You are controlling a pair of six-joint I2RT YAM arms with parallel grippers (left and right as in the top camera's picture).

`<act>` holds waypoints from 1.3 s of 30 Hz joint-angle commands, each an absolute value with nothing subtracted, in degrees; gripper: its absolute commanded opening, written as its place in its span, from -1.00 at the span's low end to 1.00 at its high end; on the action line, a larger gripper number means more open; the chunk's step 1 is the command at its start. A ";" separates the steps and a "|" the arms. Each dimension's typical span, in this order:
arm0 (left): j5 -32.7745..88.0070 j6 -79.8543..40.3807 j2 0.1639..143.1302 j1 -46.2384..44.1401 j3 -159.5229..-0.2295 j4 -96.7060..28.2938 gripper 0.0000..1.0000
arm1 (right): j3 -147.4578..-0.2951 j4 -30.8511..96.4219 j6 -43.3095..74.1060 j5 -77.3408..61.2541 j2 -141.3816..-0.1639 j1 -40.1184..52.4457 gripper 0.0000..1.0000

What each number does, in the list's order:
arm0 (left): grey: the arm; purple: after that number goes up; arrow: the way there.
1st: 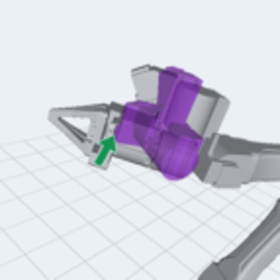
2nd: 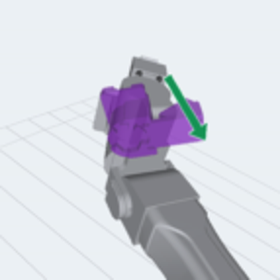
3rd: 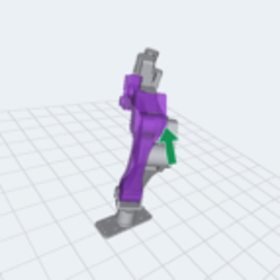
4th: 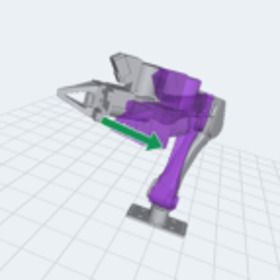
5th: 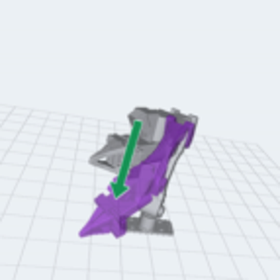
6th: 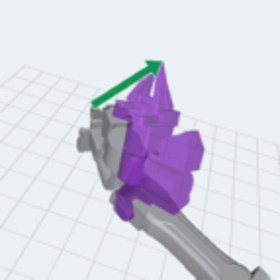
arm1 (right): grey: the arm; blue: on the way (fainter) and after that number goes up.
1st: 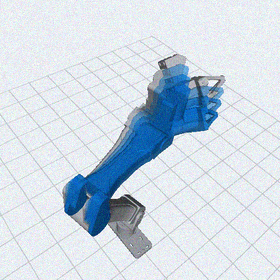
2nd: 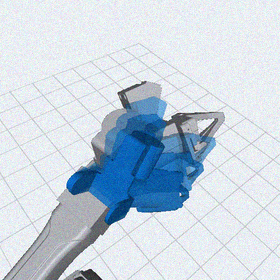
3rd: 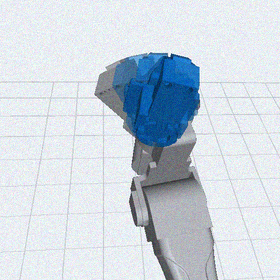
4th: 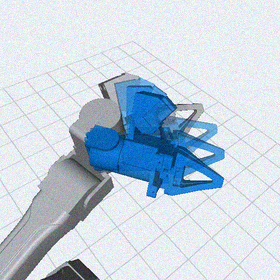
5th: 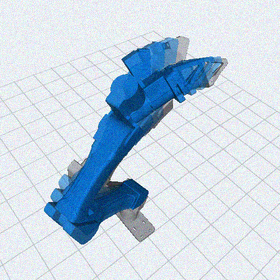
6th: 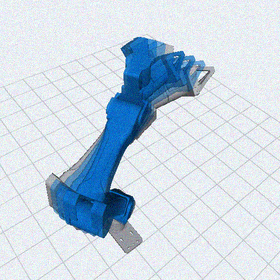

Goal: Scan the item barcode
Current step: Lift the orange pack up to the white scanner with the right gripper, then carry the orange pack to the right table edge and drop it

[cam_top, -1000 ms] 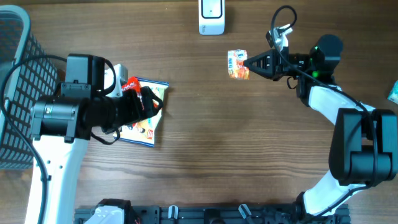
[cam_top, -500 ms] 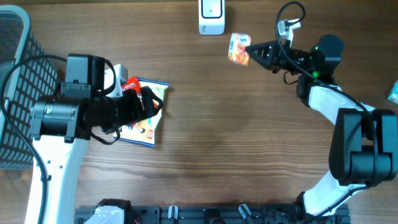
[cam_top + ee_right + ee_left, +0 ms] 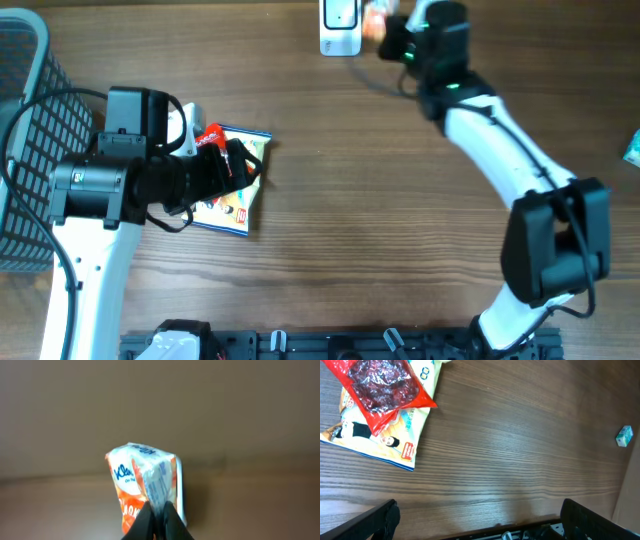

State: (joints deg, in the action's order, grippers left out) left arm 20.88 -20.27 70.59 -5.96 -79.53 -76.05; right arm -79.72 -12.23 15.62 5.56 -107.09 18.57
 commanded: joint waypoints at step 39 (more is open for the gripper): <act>20.95 -19.97 70.57 -6.22 -79.33 -75.88 1.00 | -89.58 -54.83 -57.45 87.05 -140.81 -14.72 -0.92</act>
